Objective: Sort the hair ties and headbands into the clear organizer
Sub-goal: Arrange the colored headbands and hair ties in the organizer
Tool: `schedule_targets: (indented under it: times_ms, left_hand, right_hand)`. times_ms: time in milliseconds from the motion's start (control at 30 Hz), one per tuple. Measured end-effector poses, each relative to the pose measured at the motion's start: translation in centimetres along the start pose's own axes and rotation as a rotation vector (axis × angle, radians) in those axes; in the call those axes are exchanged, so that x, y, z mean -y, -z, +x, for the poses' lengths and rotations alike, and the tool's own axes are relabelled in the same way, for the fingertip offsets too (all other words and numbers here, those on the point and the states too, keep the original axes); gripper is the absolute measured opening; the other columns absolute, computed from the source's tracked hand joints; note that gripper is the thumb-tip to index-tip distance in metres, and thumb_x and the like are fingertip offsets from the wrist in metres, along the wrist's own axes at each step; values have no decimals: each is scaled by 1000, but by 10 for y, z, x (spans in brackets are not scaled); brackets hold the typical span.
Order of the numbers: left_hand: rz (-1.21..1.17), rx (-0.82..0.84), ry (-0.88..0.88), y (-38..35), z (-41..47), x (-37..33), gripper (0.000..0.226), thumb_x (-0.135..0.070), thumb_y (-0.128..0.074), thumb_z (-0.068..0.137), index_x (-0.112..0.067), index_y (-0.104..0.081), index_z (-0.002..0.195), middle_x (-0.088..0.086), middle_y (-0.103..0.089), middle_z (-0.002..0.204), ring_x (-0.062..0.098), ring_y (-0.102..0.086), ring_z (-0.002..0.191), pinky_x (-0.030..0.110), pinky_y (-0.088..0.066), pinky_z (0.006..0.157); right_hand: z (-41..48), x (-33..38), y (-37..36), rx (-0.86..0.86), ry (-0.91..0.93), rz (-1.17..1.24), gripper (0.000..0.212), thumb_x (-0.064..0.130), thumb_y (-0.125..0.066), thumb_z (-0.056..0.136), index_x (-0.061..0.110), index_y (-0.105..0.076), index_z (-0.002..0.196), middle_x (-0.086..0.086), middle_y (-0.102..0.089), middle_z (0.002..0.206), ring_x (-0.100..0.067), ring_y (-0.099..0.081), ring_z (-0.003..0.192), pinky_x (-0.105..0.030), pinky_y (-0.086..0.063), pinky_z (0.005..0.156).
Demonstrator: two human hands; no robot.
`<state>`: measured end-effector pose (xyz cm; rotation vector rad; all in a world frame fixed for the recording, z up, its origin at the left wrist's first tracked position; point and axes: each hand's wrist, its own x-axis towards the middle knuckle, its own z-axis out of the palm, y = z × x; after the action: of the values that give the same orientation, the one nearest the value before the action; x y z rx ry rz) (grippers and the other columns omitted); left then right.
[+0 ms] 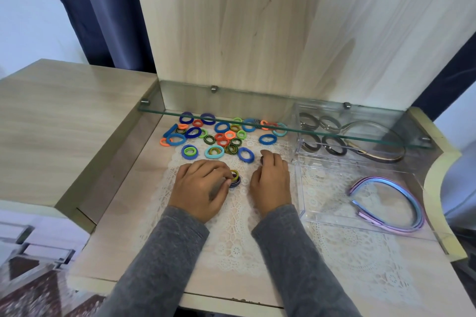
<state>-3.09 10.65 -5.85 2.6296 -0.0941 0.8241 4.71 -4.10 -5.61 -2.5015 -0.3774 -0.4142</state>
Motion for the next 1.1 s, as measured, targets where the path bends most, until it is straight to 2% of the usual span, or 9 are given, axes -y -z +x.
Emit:
schedule_targets:
  times_ms: [167,267,467,567,633,767,833,933,1100]
  left_hand:
    - [-9,14,-9,2,1,-2,14,-33,-55,84,-31,-67,90,-19,-66,100,8,-59,97,28,-34,81]
    - [-3,43,-6,3,0,-3,15,-34,-55,84,-31,-68,91,-19,-67,99,7,-59,97,27,-32,81]
    - [3,86,4,4,2,-5,17,-35,-54,82,-32,-68,92,-19,-66,100,7,-59,97,27,-32,80]
    - [-7,65,13,5,2,-6,24,-36,-51,83,-29,-67,99,-16,-66,104,7,-58,101,24,-30,83]
    - [-10,56,49,5,3,-6,29,-35,-46,86,-28,-66,105,-14,-66,107,8,-58,104,24,-30,86]
    - [49,69,178,0,3,-2,38,-32,-35,87,-27,-62,114,-9,-65,116,13,-57,110,27,-31,92]
    - [108,107,243,-4,3,1,45,-32,-31,87,-25,-60,121,-6,-60,129,16,-52,121,33,-33,100]
    - [161,230,347,-5,4,1,55,-33,-28,87,-27,-47,138,-5,-39,150,19,-31,141,40,-21,114]
    - [201,338,377,-7,4,3,64,-36,-17,85,-33,-29,149,-9,-16,159,17,-8,148,37,-5,118]
  right_hand:
    - [-4,0,0,-131,0,-24,30,1,-63,70,1,-59,99,-18,-55,103,-34,-51,90,-41,-47,73]
    - [-4,0,-2,-142,-61,-70,27,5,-65,69,3,-59,95,-19,-56,105,-35,-52,90,-39,-46,71]
    - [-4,-3,-4,-117,-13,-76,16,2,-65,70,7,-62,84,-13,-59,88,-33,-53,80,-38,-43,63]
    - [-6,-5,-4,-119,46,-41,12,1,-63,75,8,-63,85,-11,-60,89,-32,-54,79,-39,-45,63]
    - [-10,-6,-3,-142,123,9,10,8,-55,83,9,-63,88,-9,-60,92,-28,-53,80,-39,-47,65]
    - [-22,-5,6,-132,263,157,23,21,-42,93,10,-62,94,-4,-59,98,-21,-50,86,-35,-46,74]
    - [-26,-4,9,-101,342,168,21,21,-44,95,11,-62,96,-3,-59,100,-19,-50,87,-33,-45,77]
    - [-27,-2,9,-97,450,139,17,17,-48,94,10,-63,95,-3,-60,100,-21,-52,85,-35,-46,74]
    - [-26,1,6,-103,525,98,16,15,-49,92,10,-64,93,-4,-62,99,-23,-53,81,-40,-48,67]
